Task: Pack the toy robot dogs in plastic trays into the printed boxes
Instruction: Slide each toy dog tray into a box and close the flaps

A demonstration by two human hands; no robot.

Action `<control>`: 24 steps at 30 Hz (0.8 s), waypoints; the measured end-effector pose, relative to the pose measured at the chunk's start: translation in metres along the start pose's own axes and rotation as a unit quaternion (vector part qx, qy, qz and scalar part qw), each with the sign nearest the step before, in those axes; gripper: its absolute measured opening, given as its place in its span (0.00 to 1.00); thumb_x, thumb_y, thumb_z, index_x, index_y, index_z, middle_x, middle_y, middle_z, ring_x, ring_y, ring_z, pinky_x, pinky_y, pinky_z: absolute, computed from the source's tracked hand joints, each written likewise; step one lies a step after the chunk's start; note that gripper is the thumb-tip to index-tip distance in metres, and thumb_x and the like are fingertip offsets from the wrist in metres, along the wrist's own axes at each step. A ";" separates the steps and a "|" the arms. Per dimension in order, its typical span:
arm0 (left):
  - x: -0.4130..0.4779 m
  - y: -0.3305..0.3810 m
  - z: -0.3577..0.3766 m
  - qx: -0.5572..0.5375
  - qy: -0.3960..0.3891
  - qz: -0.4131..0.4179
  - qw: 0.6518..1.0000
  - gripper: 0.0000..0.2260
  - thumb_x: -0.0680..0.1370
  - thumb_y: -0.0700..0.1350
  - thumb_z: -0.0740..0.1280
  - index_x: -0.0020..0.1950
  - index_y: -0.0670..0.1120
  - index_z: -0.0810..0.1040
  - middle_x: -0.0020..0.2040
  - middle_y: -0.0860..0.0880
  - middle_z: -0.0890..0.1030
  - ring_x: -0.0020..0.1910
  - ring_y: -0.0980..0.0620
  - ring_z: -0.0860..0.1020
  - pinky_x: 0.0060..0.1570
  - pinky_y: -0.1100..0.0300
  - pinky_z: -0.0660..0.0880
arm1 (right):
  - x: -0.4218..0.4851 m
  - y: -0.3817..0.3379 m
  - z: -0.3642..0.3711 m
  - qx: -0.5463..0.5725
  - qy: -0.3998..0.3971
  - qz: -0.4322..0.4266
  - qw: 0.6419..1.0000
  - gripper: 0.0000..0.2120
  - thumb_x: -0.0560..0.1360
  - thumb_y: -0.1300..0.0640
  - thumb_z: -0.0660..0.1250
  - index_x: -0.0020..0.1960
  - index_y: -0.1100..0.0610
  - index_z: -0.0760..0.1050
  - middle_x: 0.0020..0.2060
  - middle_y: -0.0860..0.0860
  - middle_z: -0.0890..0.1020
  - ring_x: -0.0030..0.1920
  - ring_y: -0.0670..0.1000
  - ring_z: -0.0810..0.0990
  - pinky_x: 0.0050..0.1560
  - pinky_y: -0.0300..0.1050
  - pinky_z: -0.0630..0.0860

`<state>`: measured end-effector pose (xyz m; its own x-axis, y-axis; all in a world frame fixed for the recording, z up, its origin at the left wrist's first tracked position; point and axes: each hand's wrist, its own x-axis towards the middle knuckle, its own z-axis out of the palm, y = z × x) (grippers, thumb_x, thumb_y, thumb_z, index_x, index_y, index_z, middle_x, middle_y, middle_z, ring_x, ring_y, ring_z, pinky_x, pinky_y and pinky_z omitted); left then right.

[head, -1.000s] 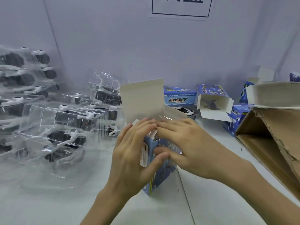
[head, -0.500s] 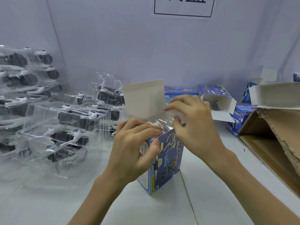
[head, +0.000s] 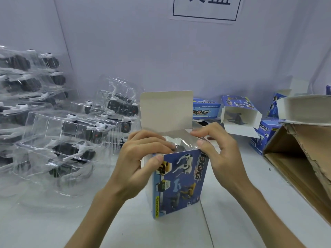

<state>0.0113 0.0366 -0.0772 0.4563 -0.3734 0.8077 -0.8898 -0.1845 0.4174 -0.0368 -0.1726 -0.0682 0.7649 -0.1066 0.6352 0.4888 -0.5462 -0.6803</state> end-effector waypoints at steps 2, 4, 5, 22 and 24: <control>-0.001 -0.002 -0.004 -0.019 -0.011 0.001 1.000 0.16 0.74 0.47 0.59 0.45 0.44 0.87 0.50 0.57 0.86 0.57 0.50 0.81 0.57 0.42 0.72 | -0.004 -0.001 -0.002 -0.023 -0.010 -0.022 0.999 0.10 0.76 0.42 0.59 0.48 0.44 0.78 0.50 0.38 0.77 0.58 0.41 0.76 0.54 0.43 0.73; -0.001 -0.002 -0.006 -0.020 -0.014 -0.002 1.000 0.17 0.74 0.47 0.58 0.45 0.44 0.87 0.51 0.58 0.86 0.59 0.49 0.79 0.59 0.42 0.70 | -0.003 0.000 -0.006 -0.042 -0.015 -0.039 0.998 0.15 0.74 0.41 0.60 0.47 0.49 0.80 0.48 0.40 0.77 0.57 0.44 0.76 0.56 0.48 0.72; -0.001 -0.002 -0.006 -0.009 -0.012 -0.005 1.000 0.18 0.73 0.47 0.58 0.44 0.44 0.87 0.51 0.59 0.86 0.60 0.50 0.78 0.61 0.43 0.68 | -0.001 0.000 -0.007 -0.052 -0.018 -0.051 0.997 0.16 0.74 0.42 0.60 0.46 0.52 0.80 0.47 0.42 0.77 0.55 0.46 0.76 0.57 0.49 0.70; -0.001 -0.016 -0.033 -0.039 -0.018 -0.006 0.999 0.17 0.71 0.39 0.58 0.44 0.46 0.87 0.55 0.58 0.85 0.59 0.50 0.78 0.56 0.55 0.74 | 0.009 -0.002 0.004 0.202 -0.134 -0.034 0.970 0.16 0.75 0.63 0.66 0.58 0.49 0.81 0.55 0.47 0.82 0.59 0.49 0.80 0.57 0.43 0.75; -0.005 -0.017 -0.038 -0.018 0.002 0.004 1.000 0.18 0.71 0.37 0.58 0.47 0.52 0.85 0.55 0.61 0.83 0.58 0.51 0.76 0.56 0.57 0.72 | -0.002 -0.006 0.009 0.188 -0.144 -0.052 0.970 0.14 0.75 0.61 0.64 0.55 0.49 0.83 0.55 0.47 0.80 0.62 0.52 0.78 0.58 0.42 0.75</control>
<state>0.0239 0.0763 -0.0726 0.4486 -0.3709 0.8131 -0.8929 -0.1480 0.4252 -0.0371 -0.1614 -0.0687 0.7627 0.1990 0.6154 0.6462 -0.1939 -0.7382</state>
